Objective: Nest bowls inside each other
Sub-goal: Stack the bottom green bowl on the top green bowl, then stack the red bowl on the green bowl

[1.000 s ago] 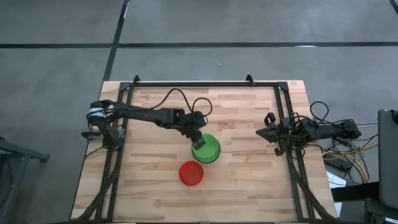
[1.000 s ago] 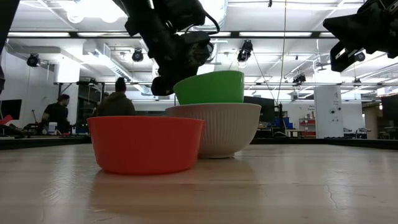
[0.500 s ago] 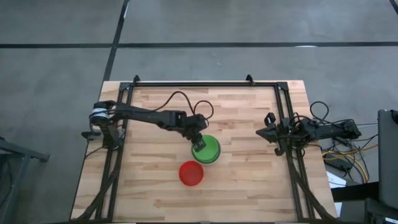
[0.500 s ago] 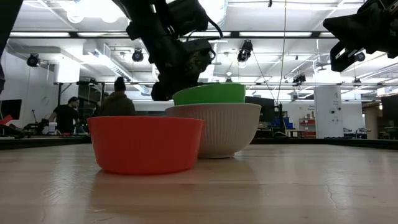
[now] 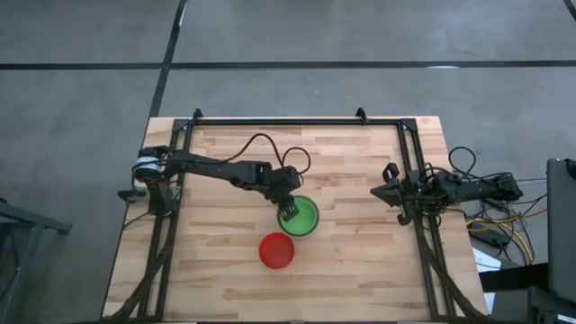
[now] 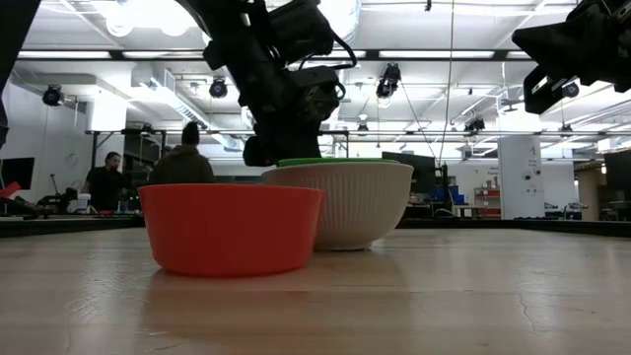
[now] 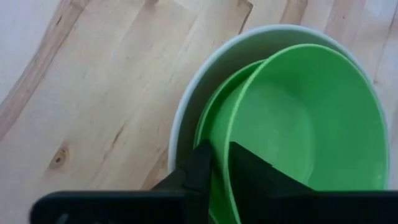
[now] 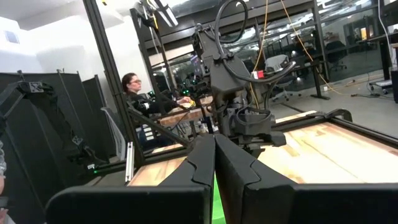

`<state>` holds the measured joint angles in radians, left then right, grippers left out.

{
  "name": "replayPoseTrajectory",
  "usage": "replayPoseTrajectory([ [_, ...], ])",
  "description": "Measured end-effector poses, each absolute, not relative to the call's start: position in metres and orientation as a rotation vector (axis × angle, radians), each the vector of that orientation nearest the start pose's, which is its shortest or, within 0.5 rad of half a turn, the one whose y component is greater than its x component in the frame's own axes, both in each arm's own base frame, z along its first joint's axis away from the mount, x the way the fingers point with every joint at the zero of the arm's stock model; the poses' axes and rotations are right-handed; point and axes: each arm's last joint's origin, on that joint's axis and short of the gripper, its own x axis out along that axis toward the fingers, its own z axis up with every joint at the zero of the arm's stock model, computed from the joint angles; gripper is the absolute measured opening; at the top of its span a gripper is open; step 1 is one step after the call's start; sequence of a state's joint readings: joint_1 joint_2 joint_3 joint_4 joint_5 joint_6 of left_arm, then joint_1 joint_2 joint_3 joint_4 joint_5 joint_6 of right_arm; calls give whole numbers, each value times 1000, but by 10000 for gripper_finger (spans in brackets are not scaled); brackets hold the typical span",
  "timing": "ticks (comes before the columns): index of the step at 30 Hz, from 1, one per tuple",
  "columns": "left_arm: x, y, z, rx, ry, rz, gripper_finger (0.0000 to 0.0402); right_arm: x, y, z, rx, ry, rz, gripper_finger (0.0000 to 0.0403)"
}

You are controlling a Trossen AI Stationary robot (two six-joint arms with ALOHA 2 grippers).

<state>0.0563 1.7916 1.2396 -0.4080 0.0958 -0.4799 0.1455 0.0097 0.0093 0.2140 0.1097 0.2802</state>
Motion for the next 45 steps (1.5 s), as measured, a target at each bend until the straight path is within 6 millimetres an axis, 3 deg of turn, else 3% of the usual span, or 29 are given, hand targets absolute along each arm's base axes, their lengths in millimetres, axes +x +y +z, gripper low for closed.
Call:
replayPoseTrajectory([
  [10, 373, 18, 205, -541, 953, 184, 121, 95, 11, 186, 306, -205, 65, 8],
  [22, 370, 19, 231, -492, 921, 200, 124, 95, 11, 186, 306, -205, 65, 8],
  [33, 369, 18, 232, -497, 941, 188, 124, 95, 11, 186, 306, -205, 66, 8],
  [41, 368, 8, 239, -508, 970, 156, 124, 95, 11, 186, 306, -205, 65, 8],
  [45, 361, 1, 252, -502, 959, 134, 124, 95, 11, 186, 306, -205, 65, 8],
])
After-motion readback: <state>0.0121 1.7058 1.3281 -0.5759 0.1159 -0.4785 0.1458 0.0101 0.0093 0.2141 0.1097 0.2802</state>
